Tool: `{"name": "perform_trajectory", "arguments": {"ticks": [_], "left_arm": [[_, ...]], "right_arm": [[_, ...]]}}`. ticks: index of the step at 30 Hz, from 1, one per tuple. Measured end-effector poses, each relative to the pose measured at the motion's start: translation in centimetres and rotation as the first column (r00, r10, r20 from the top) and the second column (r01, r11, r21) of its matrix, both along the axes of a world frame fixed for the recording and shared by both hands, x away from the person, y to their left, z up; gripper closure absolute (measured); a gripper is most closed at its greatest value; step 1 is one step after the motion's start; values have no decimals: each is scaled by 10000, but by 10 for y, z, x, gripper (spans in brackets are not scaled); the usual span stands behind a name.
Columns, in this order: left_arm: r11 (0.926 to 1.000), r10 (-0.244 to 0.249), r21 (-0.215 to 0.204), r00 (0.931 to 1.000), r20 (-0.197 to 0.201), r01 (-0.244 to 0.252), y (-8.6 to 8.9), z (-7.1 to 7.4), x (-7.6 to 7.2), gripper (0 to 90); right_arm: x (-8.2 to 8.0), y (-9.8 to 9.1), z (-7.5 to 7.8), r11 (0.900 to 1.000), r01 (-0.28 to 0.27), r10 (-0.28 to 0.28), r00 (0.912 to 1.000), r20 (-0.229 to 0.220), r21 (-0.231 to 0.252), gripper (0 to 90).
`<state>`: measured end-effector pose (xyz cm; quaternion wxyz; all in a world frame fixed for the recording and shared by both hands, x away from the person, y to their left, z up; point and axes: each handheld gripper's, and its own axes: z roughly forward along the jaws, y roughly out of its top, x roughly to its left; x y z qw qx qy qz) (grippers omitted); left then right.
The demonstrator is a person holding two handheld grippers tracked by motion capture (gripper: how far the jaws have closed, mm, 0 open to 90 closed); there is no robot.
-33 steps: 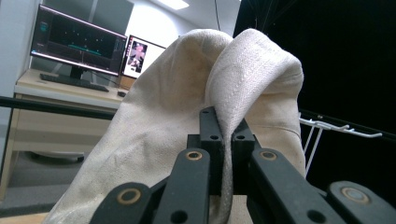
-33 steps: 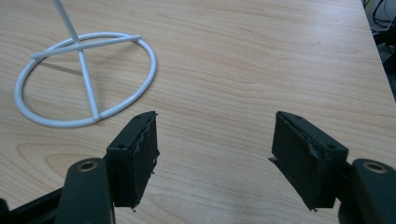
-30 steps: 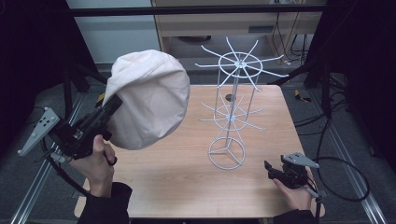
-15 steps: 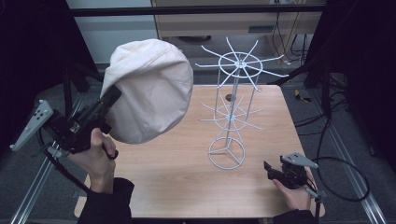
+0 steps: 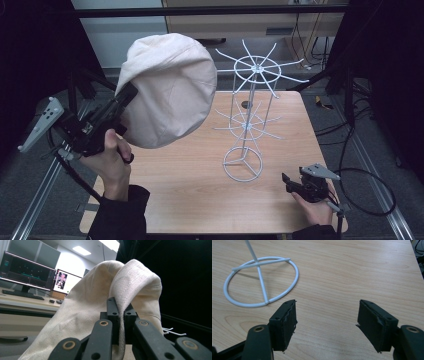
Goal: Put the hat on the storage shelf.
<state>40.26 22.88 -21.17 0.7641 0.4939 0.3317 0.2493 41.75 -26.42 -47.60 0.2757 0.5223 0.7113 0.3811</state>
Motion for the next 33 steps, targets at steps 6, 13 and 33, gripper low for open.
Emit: {"name": "perform_trajectory", "arguments": {"ticks": [6,13,33], "left_arm": [[9999,-142,-50,9999,82,143,-11,4,5,881],[9995,-320,63,9995,-7,320,-25,6,15,881],[9991,-312,267,9976,-612,329,-31,-13,33,880]], "right_arm": [[0,0,0,10000,19,-19,10000,-13,24,315],[0,0,0,10000,-25,25,10000,-3,30,315],[0,-1,-1,10000,-36,36,10000,-6,26,315]]}}
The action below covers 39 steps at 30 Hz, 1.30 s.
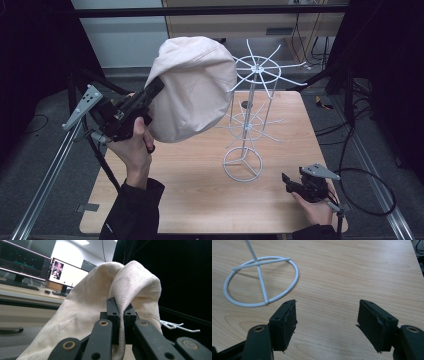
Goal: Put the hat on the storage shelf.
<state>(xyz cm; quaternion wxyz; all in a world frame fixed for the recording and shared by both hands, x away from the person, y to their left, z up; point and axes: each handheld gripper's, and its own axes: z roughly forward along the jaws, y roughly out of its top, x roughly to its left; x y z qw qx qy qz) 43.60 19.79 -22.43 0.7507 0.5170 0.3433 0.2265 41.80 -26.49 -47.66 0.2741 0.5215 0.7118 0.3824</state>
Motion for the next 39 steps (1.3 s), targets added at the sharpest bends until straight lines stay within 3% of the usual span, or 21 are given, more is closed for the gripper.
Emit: {"name": "perform_trajectory", "arguments": {"ticks": [16,20,26,30,33,34,35,39], "left_arm": [[9974,-299,628,9968,-736,345,7,-33,8,877],[9922,-355,1158,9945,-987,470,8,-42,10,877],[9891,-330,1387,9922,-1205,498,8,-51,12,876],[9833,-324,1736,9905,-1334,555,5,-57,14,875],[9735,-355,2190,9892,-1423,664,1,-63,15,875],[9735,-355,2190,9892,-1423,664,1,-63,15,875],[9681,-329,2409,9884,-1481,683,-1,-66,15,874],[9606,-327,2673,9860,-1632,761,-5,-72,16,875]], "right_arm": [[0,1,0,10000,33,-33,10000,-17,-34,315],[1,0,-1,10000,17,-17,10000,-20,-41,314],[1,1,-1,10000,39,-39,10000,-35,-34,315],[1,1,-1,10000,29,-29,10000,-23,-78,314],[1,1,-1,10000,32,-32,10000,-33,-70,313],[1,1,-1,10000,32,-32,10000,-33,-70,313],[1,1,-1,10000,26,-26,10000,-35,-79,313],[1,0,-1,10000,24,-24,10000,-55,-73,313]]}}
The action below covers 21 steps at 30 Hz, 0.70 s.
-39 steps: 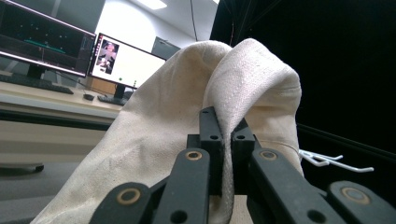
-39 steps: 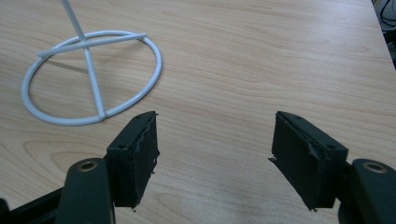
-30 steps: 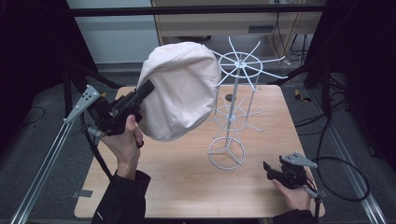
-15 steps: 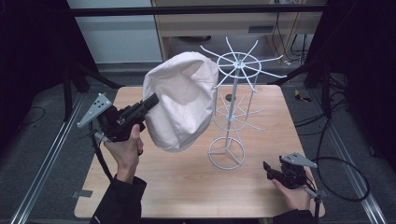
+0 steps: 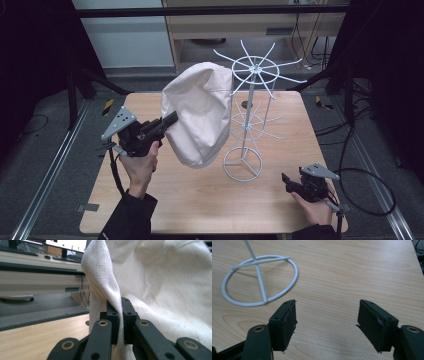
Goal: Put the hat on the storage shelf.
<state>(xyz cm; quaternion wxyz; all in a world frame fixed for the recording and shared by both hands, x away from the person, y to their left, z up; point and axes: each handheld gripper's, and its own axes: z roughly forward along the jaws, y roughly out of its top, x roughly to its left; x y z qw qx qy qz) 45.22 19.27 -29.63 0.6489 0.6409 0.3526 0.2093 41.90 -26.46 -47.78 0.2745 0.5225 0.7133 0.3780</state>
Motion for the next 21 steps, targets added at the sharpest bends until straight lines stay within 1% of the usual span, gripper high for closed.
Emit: {"name": "perform_trajectory", "arguments": {"ticks": [9,13,14,17,18,21], "left_arm": [[9989,-102,465,9995,-292,115,-11,-9,3,873],[9981,-132,604,9992,-369,154,-14,-11,4,868],[9975,-132,688,9990,-437,162,-17,-13,5,865],[9972,-152,727,9987,-482,187,-19,-15,5,862],[9965,-195,803,9984,-528,237,-21,-16,6,861],[9961,-201,852,9982,-557,248,-23,-17,6,861]], "right_arm": [[0,0,0,10000,3,-3,10000,-18,-1,313],[0,0,0,10000,8,-8,10000,-38,-2,313],[0,1,0,10000,22,-22,10000,-76,55,313],[0,0,-1,10000,2,-2,10000,-34,-3,312],[0,1,-1,10000,22,-21,10000,-60,28,313],[0,1,0,10000,18,-18,10000,-67,34,312]]}}
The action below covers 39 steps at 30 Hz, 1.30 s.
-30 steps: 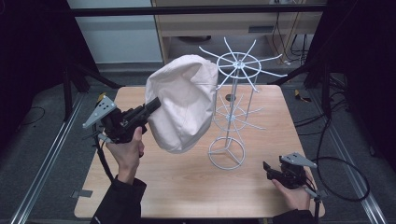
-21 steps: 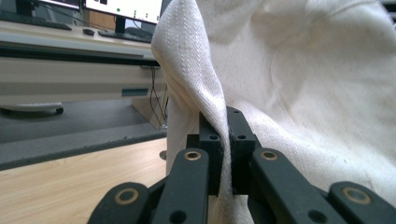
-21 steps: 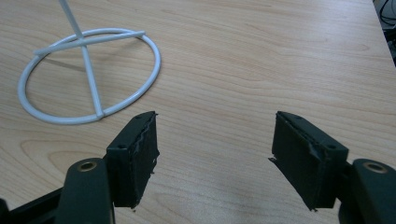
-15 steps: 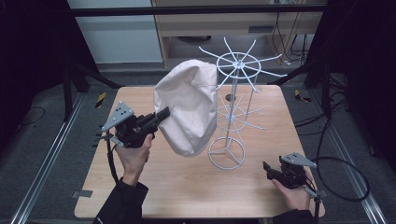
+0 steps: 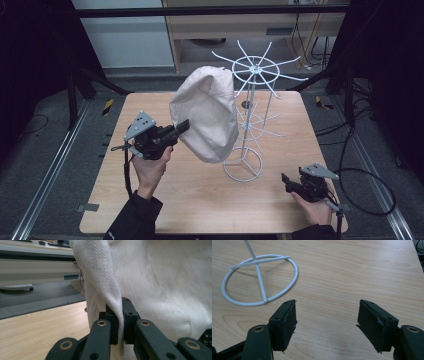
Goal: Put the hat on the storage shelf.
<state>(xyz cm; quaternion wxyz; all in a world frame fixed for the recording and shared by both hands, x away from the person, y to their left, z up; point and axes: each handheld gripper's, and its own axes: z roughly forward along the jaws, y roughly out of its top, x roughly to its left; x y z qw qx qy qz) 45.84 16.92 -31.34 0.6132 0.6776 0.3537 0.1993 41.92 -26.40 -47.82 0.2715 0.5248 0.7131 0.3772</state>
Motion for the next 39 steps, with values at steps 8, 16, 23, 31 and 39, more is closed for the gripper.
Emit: {"name": "perform_trajectory", "arguments": {"ticks": [8,16,23,31,39], "left_arm": [[9998,-38,201,10000,-85,39,-6,-3,1,839],[9992,-38,398,9999,-145,44,-12,-5,2,796],[9991,-105,412,9996,-266,116,-11,-8,3,766],[9987,-125,500,9998,-139,132,-8,-8,-3,664],[9980,82,633,9999,73,-87,7,-8,-18,536]], "right_arm": [[0,0,0,10000,-11,12,10000,-28,25,312],[0,0,0,10000,-26,26,10000,-26,24,311],[0,0,0,10000,12,-11,10000,-52,66,310],[0,0,0,10000,3,-3,10000,-6,-5,309],[0,0,0,10000,6,-6,10000,-5,-3,306]]}}
